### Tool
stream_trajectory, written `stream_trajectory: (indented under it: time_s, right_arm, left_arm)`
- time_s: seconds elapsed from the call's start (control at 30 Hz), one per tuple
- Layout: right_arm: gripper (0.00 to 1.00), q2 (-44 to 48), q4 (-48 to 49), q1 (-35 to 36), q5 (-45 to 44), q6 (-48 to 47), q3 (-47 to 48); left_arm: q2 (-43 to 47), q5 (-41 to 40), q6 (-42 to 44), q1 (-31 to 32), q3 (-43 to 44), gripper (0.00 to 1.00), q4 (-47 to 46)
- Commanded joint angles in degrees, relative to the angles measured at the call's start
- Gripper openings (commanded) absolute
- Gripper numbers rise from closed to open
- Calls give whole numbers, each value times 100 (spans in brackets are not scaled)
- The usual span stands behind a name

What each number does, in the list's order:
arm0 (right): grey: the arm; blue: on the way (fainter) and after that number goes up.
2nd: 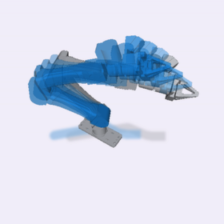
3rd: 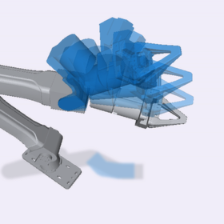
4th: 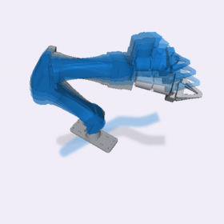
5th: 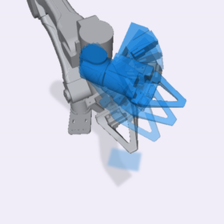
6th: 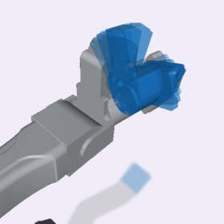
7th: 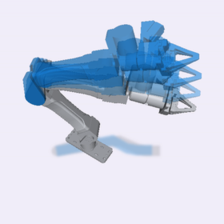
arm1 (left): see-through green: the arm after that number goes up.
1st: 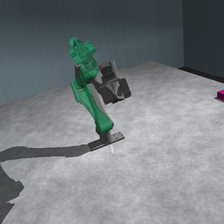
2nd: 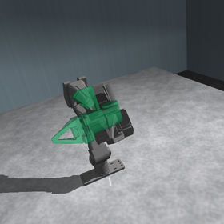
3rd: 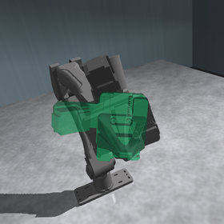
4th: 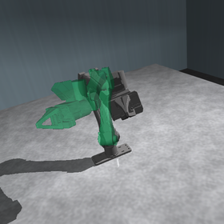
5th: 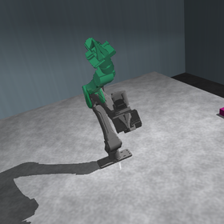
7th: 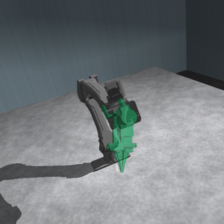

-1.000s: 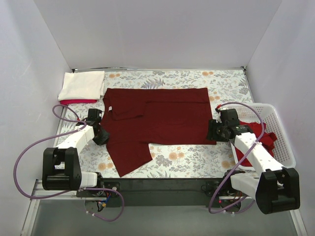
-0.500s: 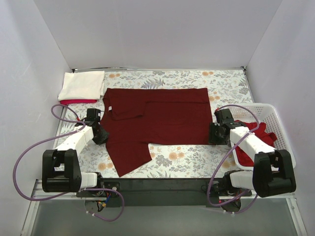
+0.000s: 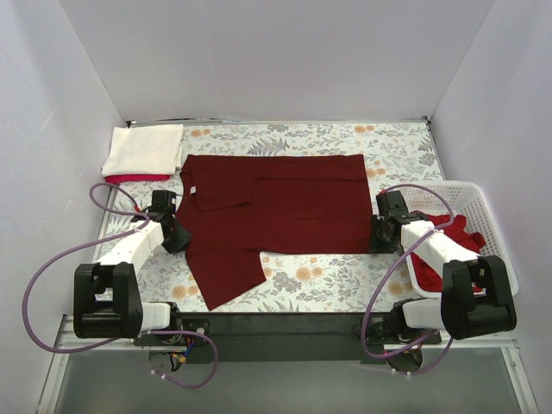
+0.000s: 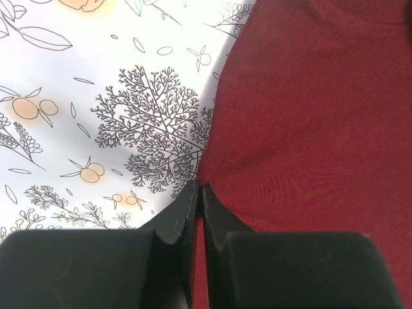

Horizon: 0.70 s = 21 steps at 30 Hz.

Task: Fold and stack the t-shirts
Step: Fold the tshirt

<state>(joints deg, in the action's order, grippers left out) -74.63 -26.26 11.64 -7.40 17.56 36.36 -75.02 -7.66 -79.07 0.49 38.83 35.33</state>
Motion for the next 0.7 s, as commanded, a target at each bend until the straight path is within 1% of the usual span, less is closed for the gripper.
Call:
stream_trajectory:
  time_s: [0.0, 0.03, 0.07, 0.23, 0.33, 0.47, 0.5, 0.53, 0.67]
  right_arm:
    - [17, -52, 95, -4, -43, 107, -182]
    - [5, -34, 77, 5, -34, 107, -173]
    - [1, -8, 16, -4, -7, 98, -138]
    - [1, 299, -353, -12, -51, -42, 125]
    - [1, 554, -572, -4, -7, -112, 389]
    - [1, 537, -731, -4, 2, -200, 819]
    - [1, 529, -749, -21, -7, -218, 898]
    - [1, 502, -758, -21, -7, -236, 1065]
    - [1, 186, -810, -65, 10, -341, 1461]
  left_arm:
    - [251, -51, 41, -40, -16, 0, -97]
    - [260, -69, 41, -40, -7, 0, -79]
    - [286, -69, 23, -40, 10, 0, -53]
    - [374, 19, 23, -40, 98, 0, 87]
    - [410, 106, 58, -40, 388, 0, 211]
    - [313, 160, 76, -40, 792, 0, 360]
    - [278, 168, 76, -214, 871, 0, 369]
    - [252, 160, 76, -234, 959, 0, 387]
    - [32, 247, 41, -304, 1433, 0, 413]
